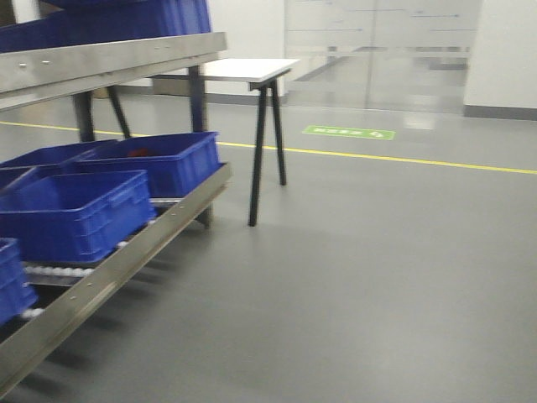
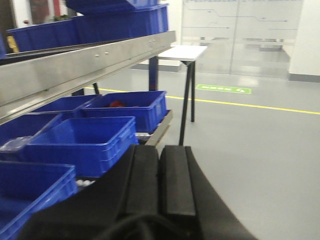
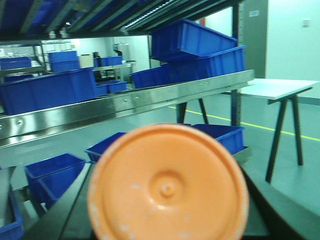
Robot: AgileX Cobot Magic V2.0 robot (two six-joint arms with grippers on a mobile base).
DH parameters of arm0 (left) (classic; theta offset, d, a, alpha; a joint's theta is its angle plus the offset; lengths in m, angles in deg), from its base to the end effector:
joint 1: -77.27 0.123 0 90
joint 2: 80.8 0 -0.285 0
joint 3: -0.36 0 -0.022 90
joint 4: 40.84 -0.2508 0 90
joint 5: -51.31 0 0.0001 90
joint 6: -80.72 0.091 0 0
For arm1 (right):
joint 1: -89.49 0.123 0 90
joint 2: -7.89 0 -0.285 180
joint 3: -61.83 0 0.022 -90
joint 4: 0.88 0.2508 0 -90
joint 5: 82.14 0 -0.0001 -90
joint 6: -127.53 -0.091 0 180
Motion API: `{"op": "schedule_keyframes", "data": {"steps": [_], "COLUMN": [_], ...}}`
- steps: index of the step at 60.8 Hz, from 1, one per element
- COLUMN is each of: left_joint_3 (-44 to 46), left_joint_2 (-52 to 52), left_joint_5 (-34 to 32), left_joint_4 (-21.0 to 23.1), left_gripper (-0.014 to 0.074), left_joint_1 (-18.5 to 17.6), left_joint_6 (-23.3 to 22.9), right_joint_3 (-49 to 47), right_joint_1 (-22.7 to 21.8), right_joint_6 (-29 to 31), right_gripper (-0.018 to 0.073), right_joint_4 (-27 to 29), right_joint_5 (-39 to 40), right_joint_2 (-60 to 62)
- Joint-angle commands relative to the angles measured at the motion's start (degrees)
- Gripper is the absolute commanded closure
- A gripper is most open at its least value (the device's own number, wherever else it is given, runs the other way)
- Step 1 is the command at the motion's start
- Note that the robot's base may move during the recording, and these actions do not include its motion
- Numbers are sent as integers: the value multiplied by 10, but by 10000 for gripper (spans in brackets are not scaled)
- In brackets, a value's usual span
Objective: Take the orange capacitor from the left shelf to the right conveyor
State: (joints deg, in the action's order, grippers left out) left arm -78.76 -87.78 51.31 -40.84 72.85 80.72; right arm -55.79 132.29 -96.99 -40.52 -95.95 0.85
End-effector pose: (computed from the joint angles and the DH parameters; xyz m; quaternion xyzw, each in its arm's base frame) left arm 0.0565 -0.0044 0.2027 0.0263 0.6821 -0.0282 0.7302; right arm 0.0335 0.0121 0.2820 -0.1488 0.6271 0.2686 0.7159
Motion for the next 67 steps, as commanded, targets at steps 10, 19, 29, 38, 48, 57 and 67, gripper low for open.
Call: {"op": "schedule_keyframes", "data": {"steps": [10,19,29,38,48,57,67], "left_joint_3": [4,4,4,4,4,4,4], "left_joint_2": [-6,-6,-6,-6,-6,-6,-6], "left_joint_5": [-52,-52,-52,-52,-52,-52,-52], "left_joint_4": [3,3,3,3,3,3,3], "left_gripper": [701,701,701,701,701,701,701], "left_joint_1": [1,1,1,1,1,1,1], "left_joint_6": [0,0,0,0,0,0,0], "right_joint_3": [-16,-16,-16,-16,-16,-16,-16], "right_joint_1": [0,0,0,0,0,0,0], "right_joint_6": [7,7,7,7,7,7,7], "right_gripper": [514,514,514,514,514,514,514], "right_joint_4": [-16,-16,-16,-16,-16,-16,-16], "right_joint_5": [44,44,44,44,44,44,44], "right_joint_2": [10,10,10,10,10,10,10]}}
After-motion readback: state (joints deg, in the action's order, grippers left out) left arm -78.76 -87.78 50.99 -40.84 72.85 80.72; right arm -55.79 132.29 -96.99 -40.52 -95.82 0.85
